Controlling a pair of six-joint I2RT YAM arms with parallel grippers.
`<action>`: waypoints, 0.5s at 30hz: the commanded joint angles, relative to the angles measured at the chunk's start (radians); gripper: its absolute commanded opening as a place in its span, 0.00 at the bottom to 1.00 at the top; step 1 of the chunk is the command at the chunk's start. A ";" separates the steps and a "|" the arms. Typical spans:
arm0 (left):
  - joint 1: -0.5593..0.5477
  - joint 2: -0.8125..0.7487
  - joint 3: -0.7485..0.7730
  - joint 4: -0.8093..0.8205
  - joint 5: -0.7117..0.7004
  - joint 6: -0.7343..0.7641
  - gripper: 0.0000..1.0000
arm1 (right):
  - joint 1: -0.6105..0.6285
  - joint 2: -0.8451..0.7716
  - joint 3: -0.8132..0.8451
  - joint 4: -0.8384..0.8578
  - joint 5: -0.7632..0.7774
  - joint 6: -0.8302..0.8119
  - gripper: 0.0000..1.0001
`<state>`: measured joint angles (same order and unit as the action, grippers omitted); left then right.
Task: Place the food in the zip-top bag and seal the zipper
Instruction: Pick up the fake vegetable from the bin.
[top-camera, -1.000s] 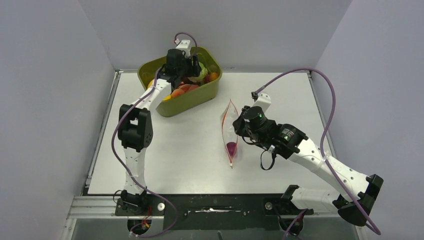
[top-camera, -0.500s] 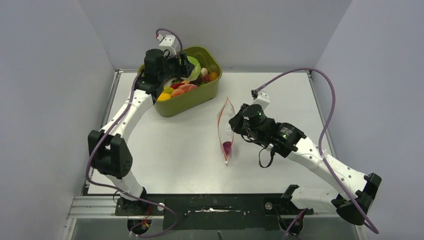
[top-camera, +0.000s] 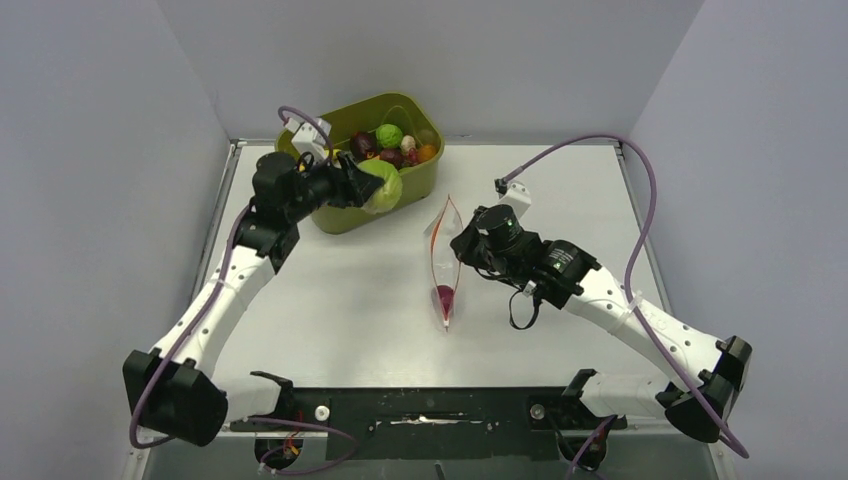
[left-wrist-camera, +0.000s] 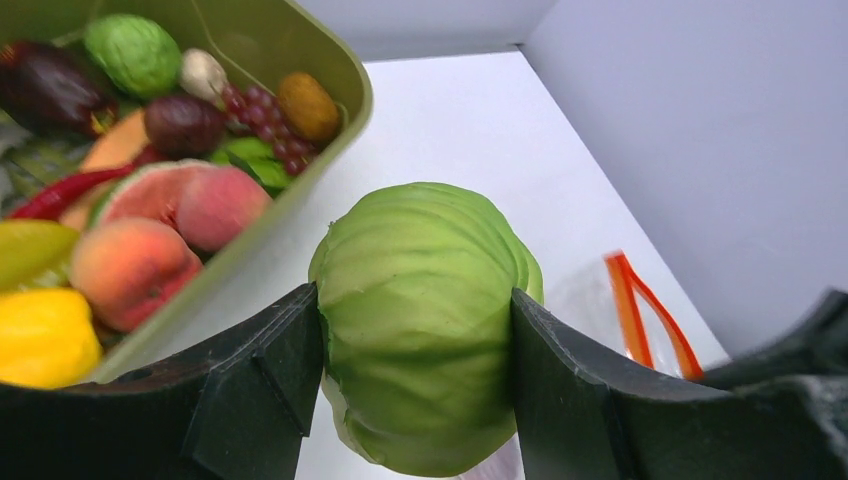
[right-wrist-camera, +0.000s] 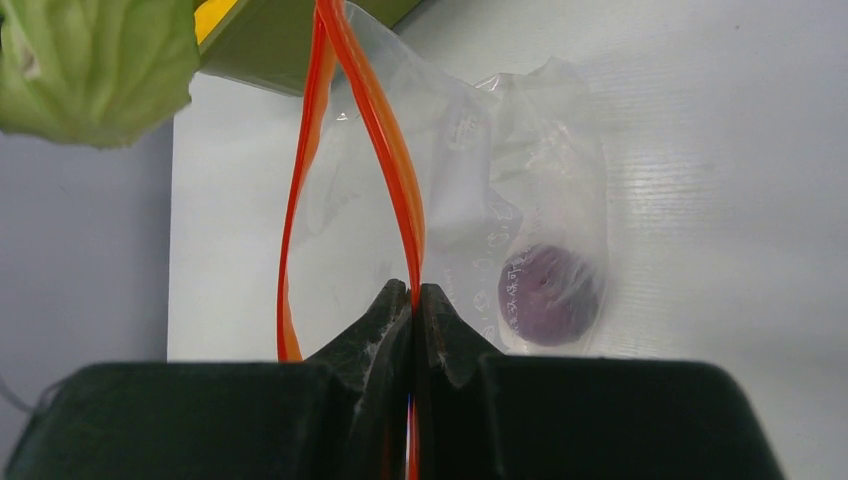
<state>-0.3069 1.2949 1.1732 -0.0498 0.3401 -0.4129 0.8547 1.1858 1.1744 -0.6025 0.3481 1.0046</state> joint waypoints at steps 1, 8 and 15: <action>-0.003 -0.160 -0.128 0.042 0.112 -0.136 0.43 | -0.013 0.026 0.099 -0.055 0.087 -0.017 0.00; -0.003 -0.303 -0.294 0.174 0.230 -0.274 0.43 | -0.021 -0.039 0.091 -0.210 0.200 -0.015 0.00; -0.007 -0.350 -0.334 0.193 0.286 -0.317 0.41 | -0.022 -0.095 0.106 -0.280 0.222 0.024 0.00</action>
<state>-0.3088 0.9916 0.8406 0.0429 0.5343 -0.6731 0.8379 1.1236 1.2362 -0.8577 0.5087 1.0054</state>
